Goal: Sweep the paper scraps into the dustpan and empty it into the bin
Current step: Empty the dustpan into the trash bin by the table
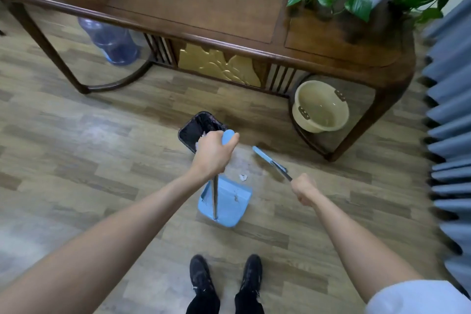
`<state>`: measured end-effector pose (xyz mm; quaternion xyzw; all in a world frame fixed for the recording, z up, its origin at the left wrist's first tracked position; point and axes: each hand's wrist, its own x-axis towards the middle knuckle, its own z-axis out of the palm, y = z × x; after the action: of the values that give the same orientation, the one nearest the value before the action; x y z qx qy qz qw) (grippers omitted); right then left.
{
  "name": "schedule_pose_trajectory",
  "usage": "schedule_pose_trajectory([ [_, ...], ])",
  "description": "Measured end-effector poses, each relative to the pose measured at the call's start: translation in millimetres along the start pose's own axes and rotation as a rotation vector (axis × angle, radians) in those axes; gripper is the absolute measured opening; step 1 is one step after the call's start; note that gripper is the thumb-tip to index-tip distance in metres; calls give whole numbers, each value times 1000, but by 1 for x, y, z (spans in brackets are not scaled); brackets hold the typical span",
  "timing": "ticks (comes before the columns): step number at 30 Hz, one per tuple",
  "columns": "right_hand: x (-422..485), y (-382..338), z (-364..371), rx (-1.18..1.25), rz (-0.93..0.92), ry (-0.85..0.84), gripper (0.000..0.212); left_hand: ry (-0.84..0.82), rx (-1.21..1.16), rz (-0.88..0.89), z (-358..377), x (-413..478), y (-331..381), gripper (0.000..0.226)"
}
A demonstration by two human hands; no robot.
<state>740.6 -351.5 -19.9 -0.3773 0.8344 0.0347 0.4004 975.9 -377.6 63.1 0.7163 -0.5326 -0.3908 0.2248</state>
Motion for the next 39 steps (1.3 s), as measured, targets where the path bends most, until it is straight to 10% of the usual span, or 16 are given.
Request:
schedule_pose_trajectory([
  [23, 16, 53, 35, -332, -124, -275, 35, -44, 184, -15, 134, 69, -127, 50],
  [27, 4, 39, 7, -369, -141, -345, 8, -46, 175, -24, 129, 58, -127, 49],
  [39, -93, -68, -168, -497, -279, -355, 18, -95, 147, 100, 24, 16, -28, 47],
])
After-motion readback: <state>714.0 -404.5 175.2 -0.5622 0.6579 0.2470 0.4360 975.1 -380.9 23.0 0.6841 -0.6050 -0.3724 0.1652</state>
